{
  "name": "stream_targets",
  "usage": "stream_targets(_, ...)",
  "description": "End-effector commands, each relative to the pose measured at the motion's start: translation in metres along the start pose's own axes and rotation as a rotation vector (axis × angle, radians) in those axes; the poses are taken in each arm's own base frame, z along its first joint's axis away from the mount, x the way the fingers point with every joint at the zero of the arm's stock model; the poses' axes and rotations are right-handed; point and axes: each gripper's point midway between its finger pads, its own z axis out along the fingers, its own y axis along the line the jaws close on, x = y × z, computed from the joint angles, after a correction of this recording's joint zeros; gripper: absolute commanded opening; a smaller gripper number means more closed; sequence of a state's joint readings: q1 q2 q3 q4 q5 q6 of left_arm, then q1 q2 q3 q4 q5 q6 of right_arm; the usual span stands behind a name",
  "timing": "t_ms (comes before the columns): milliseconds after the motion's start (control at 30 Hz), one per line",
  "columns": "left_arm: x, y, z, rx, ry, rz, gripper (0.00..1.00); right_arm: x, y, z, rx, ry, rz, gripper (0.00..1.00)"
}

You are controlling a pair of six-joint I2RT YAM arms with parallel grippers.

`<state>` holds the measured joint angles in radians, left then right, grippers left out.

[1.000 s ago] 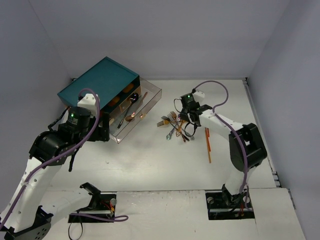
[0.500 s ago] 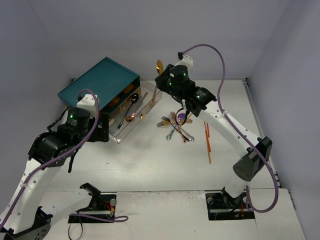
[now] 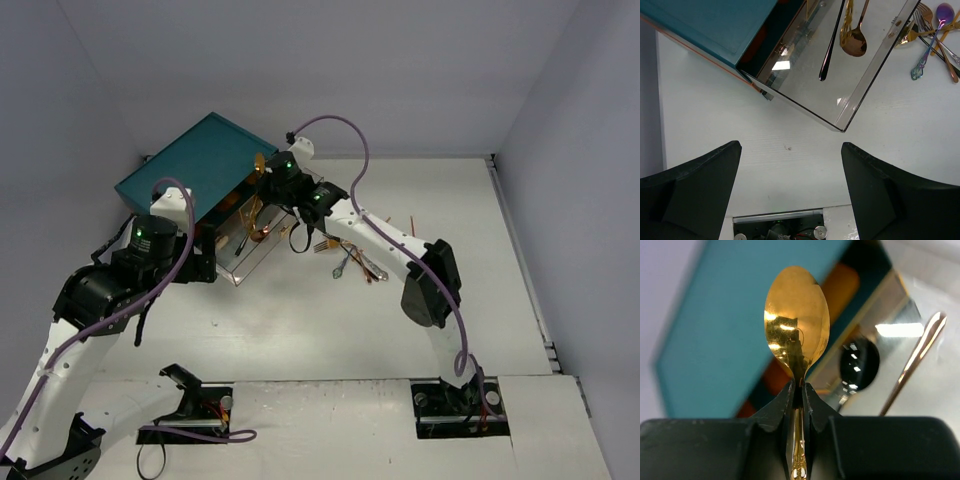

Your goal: Sort the eating utensils into containers

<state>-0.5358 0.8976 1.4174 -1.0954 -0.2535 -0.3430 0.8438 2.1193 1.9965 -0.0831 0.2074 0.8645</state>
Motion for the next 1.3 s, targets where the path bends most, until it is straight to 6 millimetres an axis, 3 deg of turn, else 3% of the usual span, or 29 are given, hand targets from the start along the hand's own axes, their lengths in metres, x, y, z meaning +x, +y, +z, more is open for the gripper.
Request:
stream_targets(0,-0.013,0.000,-0.002,0.000,-0.055,-0.002,0.79,-0.053,0.047,-0.036,-0.109,-0.146,0.017,0.16)
stream_targets(67,-0.014,-0.001,-0.001,0.007,-0.052,-0.004,0.79,-0.058,0.043,-0.045,-0.090,-0.169,-0.037,0.30)
stream_targets(133,-0.013,-0.003,0.000,0.013,-0.045,-0.002,0.79,-0.065,0.036,-0.055,-0.070,-0.189,-0.083,0.36)
stream_targets(200,-0.013,-0.004,0.000,0.015,-0.046,-0.002,0.79,-0.083,0.034,-0.081,-0.062,-0.235,-0.117,0.39)
stream_targets(267,-0.014,-0.004,-0.001,0.017,-0.049,-0.002,0.79,-0.097,0.016,-0.103,-0.006,-0.283,-0.161,0.44)
stream_targets(367,-0.014,-0.003,-0.002,0.015,-0.053,-0.001,0.79,-0.101,-0.032,-0.118,0.125,-0.321,-0.198,0.46)
stream_targets(400,-0.014,-0.003,-0.002,0.016,-0.054,-0.001,0.79,-0.109,-0.034,-0.129,0.123,-0.336,-0.186,0.46)
stream_targets(467,-0.014,-0.004,-0.001,0.020,-0.053,-0.002,0.79,-0.106,-0.084,-0.140,0.226,-0.323,-0.174,0.46)
stream_targets(600,-0.016,-0.007,0.000,0.029,-0.057,-0.006,0.79,-0.081,-0.164,-0.143,0.360,-0.228,-0.133,0.45)
stream_targets(700,-0.021,-0.011,0.002,0.042,-0.067,-0.014,0.79,-0.055,-0.212,-0.140,0.430,-0.153,-0.076,0.44)
stream_targets(1000,-0.057,-0.021,-0.005,0.073,-0.158,-0.131,0.79,-0.008,-0.246,-0.105,0.471,0.026,-0.046,0.44)
stream_targets(1133,-0.064,-0.021,-0.008,0.066,-0.176,-0.197,0.79,0.000,-0.249,-0.091,0.476,0.063,-0.062,0.44)
stream_targets(1267,-0.058,-0.019,-0.009,0.063,-0.172,-0.202,0.79,0.008,-0.258,-0.080,0.501,0.084,-0.075,0.44)
